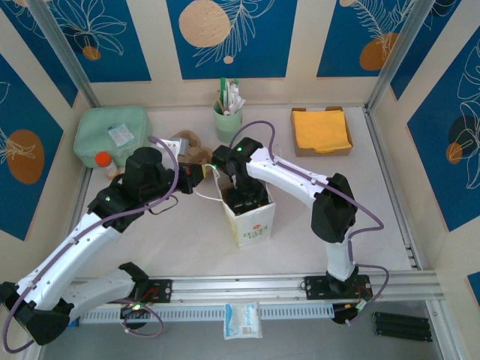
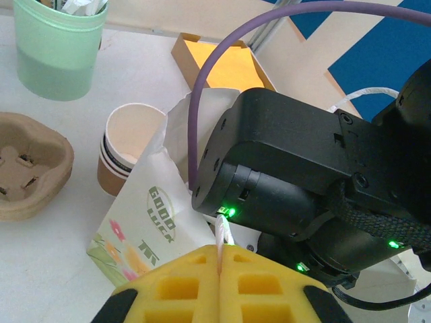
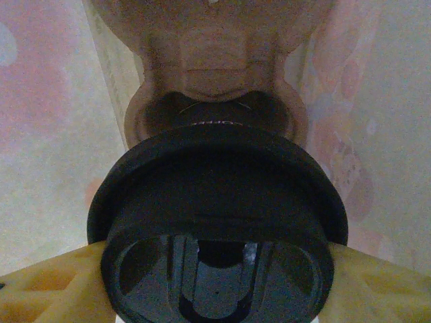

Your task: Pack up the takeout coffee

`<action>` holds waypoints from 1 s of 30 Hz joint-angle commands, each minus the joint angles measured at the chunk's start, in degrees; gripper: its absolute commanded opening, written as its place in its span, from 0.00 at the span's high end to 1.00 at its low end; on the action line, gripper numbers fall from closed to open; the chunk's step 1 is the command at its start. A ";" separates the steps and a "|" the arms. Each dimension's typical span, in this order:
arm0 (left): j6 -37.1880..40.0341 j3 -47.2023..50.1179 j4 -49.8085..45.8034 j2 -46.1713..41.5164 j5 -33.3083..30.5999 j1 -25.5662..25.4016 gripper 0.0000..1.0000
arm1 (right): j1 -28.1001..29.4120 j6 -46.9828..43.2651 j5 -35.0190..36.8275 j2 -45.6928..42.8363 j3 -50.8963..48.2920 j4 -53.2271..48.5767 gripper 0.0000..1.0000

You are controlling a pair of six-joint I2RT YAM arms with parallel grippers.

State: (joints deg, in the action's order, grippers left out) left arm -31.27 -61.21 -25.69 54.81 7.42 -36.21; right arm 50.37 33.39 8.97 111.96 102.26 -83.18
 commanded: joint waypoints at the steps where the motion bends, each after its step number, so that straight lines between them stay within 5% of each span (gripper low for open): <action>1: -0.36 0.04 0.69 -0.82 -0.54 0.51 1.00 | -0.22 0.23 -1.33 1.60 -2.67 0.68 0.35; 30: -0.75 0.93 0.00 -1.85 -2.50 0.44 1.00 | -0.80 0.76 -1.33 0.72 -6.00 2.94 0.35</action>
State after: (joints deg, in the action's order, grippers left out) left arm -31.66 -60.62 -26.02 53.32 5.41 -36.21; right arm 49.84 33.41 8.51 110.67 99.24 -80.66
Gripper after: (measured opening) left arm 0.059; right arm 0.653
